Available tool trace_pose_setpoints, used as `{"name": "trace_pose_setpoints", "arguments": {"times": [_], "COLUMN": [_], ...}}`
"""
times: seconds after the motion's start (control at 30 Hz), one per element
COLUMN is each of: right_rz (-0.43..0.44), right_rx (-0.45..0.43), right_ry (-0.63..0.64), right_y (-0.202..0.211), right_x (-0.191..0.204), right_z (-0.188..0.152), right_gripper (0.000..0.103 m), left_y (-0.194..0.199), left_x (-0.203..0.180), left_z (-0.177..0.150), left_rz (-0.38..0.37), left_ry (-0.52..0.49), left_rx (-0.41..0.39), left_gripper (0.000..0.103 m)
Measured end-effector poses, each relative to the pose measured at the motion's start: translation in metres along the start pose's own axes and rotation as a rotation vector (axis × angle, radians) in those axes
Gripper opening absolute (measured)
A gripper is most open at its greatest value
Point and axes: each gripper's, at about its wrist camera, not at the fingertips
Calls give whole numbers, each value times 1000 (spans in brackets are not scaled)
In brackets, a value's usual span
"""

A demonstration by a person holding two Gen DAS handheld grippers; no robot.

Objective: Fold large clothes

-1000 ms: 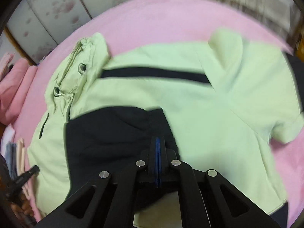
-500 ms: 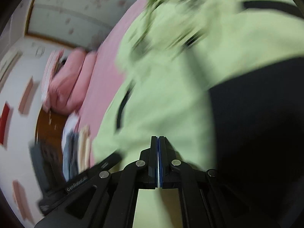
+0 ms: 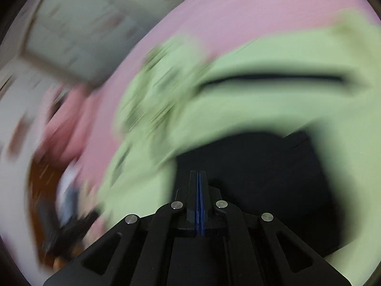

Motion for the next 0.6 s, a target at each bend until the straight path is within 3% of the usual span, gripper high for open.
{"name": "trace_pose_setpoints", "arguments": {"times": [0.1,0.13,0.2,0.27,0.33,0.4,0.5,0.6], "right_rz": [88,84,57,49,46,-44,-187,-254], "right_rx": [182,230,245,223,166,65,-76,-152], "right_ry": [93,111,134,142,87,-28,-241,-274], "right_y": [-45,-58,-66,-58,-28,27,89,130], "right_x": [35,41,44,35,3,-53,-115,-130], "right_z": [-41,-51,-56,-50,-41,-32,-27,-17], "right_gripper": [1,1,1,1,1,0,0,0], "left_y": [-19,-18,-11,-7,-4,-4,-9,-14], "left_x": [-5,2,16,35,53,67,58,34], "left_z": [-30,-37,-43,-48,-53,-50,-45,-43], "left_rz": [172,200,234,270,228,206,309,410], "left_ry": [-29,-9,28,64,148,188,125,69], "left_rx": [57,36,-9,-29,-24,-11,11,13], "left_gripper": [1,1,1,1,1,1,1,1]}}
Point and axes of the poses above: each gripper's, at about its wrist camera, not at the fingertips, and y roughly against the way its jaws point, x to its left, z to its top, and after that the axes turned 1 degree about -z, right-handed
